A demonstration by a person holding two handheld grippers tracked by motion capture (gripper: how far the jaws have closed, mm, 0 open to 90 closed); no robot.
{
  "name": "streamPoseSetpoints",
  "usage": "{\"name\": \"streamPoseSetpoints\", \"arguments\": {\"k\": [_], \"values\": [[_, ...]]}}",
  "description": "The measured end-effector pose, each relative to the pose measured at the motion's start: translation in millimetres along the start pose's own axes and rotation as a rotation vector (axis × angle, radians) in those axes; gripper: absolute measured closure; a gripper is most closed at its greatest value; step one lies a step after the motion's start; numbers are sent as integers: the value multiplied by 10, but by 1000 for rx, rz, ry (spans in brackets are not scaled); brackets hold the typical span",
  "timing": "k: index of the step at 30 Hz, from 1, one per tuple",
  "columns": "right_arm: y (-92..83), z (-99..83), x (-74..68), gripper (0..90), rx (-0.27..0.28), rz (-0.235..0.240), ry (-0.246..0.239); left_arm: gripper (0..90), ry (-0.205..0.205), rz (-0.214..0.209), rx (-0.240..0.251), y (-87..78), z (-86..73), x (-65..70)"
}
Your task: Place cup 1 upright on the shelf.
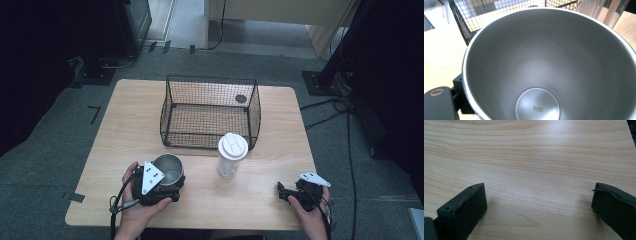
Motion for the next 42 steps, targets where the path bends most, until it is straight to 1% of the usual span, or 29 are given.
{"name": "streamPoseSetpoints", "arguments": {"k": [2,3,7,9,11,12,14,15,18,19,22,24,26,27,28,29,30,32,33,34,36,37,38,39,40,42], "values": [[0,0,0,0,0,0,0,80,-3,-16,-7,4,30,-9],[0,0,0,0,0,0,0,80,-3,-16,-7,4,30,-9],[0,0,0,0,0,0,0,80,-17,-37,5,-5,60,-39],[0,0,0,0,0,0,0,80,-9,-42,7,0,79,-49],[0,0,0,0,0,0,0,81,-9,-37,3,7,106,-52],[0,0,0,0,0,0,0,81,-2,-25,5,9,123,-52],[0,0,0,0,0,0,0,81,6,-5,21,13,181,-57],[0,0,0,0,0,0,0,81,6,-5,21,13,181,-57],[0,0,0,0,0,0,0,81,9,-6,54,26,260,-59],[0,0,0,0,0,0,0,81,9,-6,54,26,260,-59],[0,0,0,0,0,0,0,81,13,-18,74,62,329,-54],[0,0,0,0,0,0,0,81,21,-14,97,107,407,-42],[0,0,0,0,0,0,0,81,18,-13,104,120,435,-42],[0,0,0,0,0,0,0,81,14,-10,115,132,462,-43],[0,0,0,0,0,0,0,80,3,8,135,154,514,-44],[0,0,0,0,0,0,0,81,3,8,135,154,514,-44],[0,0,0,0,0,0,0,81,-3,18,144,169,550,-48],[0,0,0,0,0,0,0,81,-4,26,157,194,604,-48],[0,0,0,0,0,0,0,81,0,30,164,209,636,-46],[0,0,0,0,0,0,1,81,20,26,168,236,698,-43],[0,0,-1,0,1,0,2,81,26,28,174,249,725,-40],[0,0,-1,0,1,0,1,82,38,42,192,272,769,-32],[0,0,-1,0,0,0,1,81,38,42,192,272,769,-32],[1,0,-1,0,1,0,1,82,38,63,214,300,803,-28],[1,0,-1,0,1,0,1,82,38,63,214,300,803,-28],[1,0,0,0,2,0,0,82,30,68,244,326,829,-28]]}}
Point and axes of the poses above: each handheld gripper's, and its own axes: y roughly forward along the jaws, z roughly out of its top, x roughly to its right, the point moved 1 cm from there along y, roughly forward along the jaws
